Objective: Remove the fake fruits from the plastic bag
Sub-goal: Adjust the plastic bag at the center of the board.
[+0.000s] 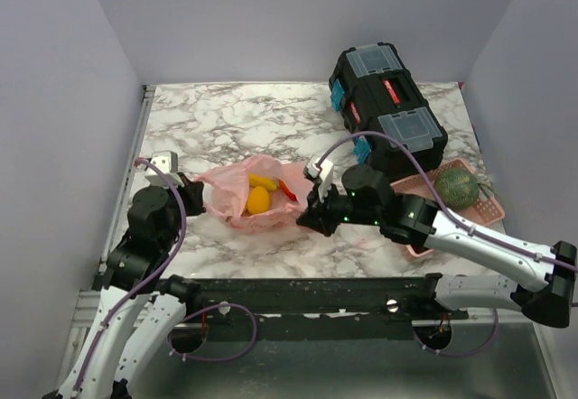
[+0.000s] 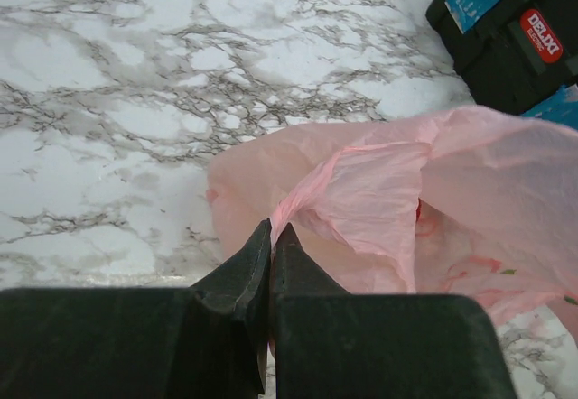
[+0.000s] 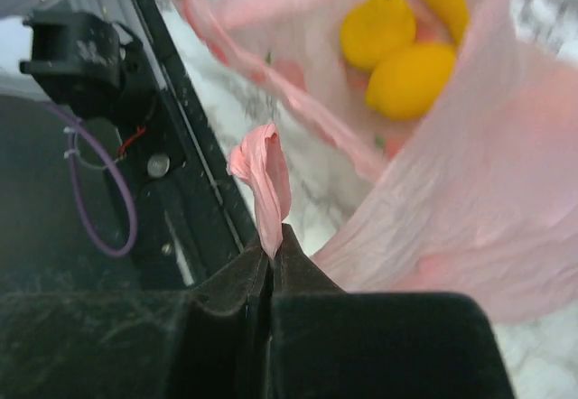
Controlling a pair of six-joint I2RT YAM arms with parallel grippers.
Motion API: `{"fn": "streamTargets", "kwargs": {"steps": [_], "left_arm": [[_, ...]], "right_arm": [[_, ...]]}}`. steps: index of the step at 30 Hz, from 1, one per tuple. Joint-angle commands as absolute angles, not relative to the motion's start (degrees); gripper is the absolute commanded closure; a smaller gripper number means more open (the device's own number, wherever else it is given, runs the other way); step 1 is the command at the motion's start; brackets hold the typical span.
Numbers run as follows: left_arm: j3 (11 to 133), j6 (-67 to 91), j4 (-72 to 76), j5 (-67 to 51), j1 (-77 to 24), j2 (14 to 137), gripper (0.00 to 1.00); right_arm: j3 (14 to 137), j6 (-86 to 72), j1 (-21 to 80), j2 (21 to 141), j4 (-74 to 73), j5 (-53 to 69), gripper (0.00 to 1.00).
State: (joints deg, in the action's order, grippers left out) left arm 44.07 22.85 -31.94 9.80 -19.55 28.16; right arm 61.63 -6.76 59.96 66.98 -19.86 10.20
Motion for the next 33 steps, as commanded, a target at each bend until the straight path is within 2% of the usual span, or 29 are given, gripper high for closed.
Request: {"fn": "streamTargets", "kwargs": {"steps": [1, 3, 7, 11, 14, 17, 19, 22, 27, 28, 30, 33], "left_arm": [[43.3, 20.8, -33.7, 14.4, -19.2, 25.0, 1.00], [42.5, 19.3, -34.0, 16.2, -19.2, 23.3, 1.00], [40.8, 18.3, -34.1, 17.0, -19.2, 20.2, 1.00], [40.5, 16.6, -33.3, 13.1, -19.2, 19.2, 1.00], [40.7, 13.1, -32.8, 6.4, -19.2, 19.1, 1.00], [40.3, 11.4, -32.4, 0.9, -19.2, 18.0, 1.00], [39.6, 12.0, -31.7, 0.1, -19.2, 17.0, 1.00], [39.2, 12.0, -30.7, 0.1, -19.2, 16.0, 1.00], [38.5, 11.6, -29.5, -1.9, -19.2, 15.5, 1.00], [38.5, 11.5, -29.3, -2.2, -19.2, 15.4, 1.00], [38.3, 11.3, -28.9, -2.3, -19.2, 15.3, 1.00], [38.2, 10.9, -28.6, -3.1, -19.2, 15.5, 1.00]], "right_arm": [[51.1, -23.5, 60.3, 64.7, -25.6, 1.6, 0.99], [46.7, -30.3, 60.3, 64.3, -25.7, -3.1, 0.99], [40.6, -37.8, 60.3, 64.2, -22.1, -1.8, 0.97], [42.9, -36.7, 60.3, 64.8, -23.3, -2.7, 0.74], [49.6, -33.5, 60.4, 64.8, -26.5, -4.8, 0.48], [56.0, -30.0, 60.3, 64.9, -27.4, -6.4, 0.30], [60.4, -27.9, 60.3, 65.2, -26.5, -6.1, 0.21], [65.1, -25.1, 60.3, 66.4, -24.4, -3.6, 0.13], [70.9, -22.3, 60.3, 70.6, -21.7, -0.4, 0.11], [71.1, -22.3, 60.4, 71.5, -20.6, 2.2, 0.16], [69.3, -23.2, 60.4, 73.1, -15.0, 7.7, 0.36], [63.9, -26.4, 60.8, 74.1, -4.4, 12.6, 0.59]]}}
